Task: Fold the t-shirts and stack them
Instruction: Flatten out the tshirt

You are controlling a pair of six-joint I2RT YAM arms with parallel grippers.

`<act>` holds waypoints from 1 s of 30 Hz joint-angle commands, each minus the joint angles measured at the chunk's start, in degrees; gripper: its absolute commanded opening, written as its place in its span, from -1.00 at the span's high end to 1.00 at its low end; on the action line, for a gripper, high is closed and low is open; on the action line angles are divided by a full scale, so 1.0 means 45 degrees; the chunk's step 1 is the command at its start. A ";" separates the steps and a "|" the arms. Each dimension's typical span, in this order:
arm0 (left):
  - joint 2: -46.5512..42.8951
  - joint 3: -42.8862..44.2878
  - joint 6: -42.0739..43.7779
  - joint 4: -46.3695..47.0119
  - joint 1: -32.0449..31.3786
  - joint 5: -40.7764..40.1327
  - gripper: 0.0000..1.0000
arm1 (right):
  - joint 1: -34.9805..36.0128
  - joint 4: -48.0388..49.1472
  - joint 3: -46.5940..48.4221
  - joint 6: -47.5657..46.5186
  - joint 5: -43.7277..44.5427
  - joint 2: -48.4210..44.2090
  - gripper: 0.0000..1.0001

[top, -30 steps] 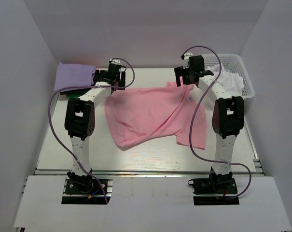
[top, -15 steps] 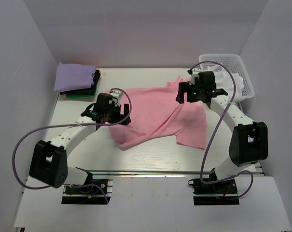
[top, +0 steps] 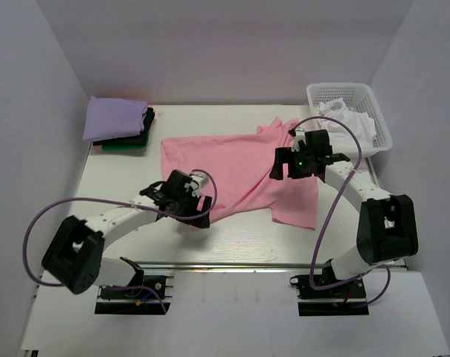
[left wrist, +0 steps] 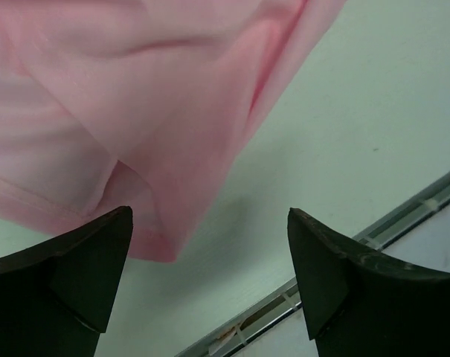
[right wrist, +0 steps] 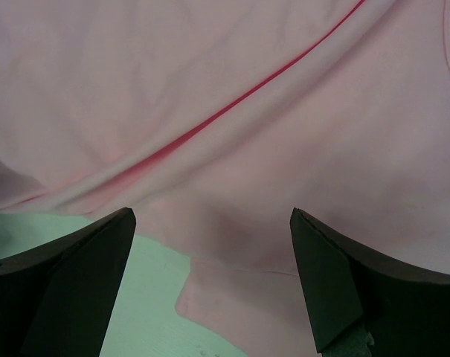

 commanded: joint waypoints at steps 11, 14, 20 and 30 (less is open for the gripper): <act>0.0492 0.2029 -0.0082 -0.1526 -0.0960 -0.2576 1.00 | -0.0016 0.0227 0.0080 0.0185 -0.0330 -0.0247 -0.81; 0.0256 0.2460 0.0229 -0.1233 -0.0960 -0.2852 1.00 | 0.0003 0.0169 0.0099 0.0166 -0.0311 -0.0189 -0.81; 0.1402 0.3807 0.1361 0.0406 -0.0647 -0.2792 1.00 | -0.0016 0.0130 0.0139 0.0088 -0.0175 -0.0150 -0.81; 0.7028 0.8587 0.2905 0.0955 0.0366 -0.4260 1.00 | -0.0055 -0.0221 0.0587 -0.0147 0.0625 0.0670 -0.81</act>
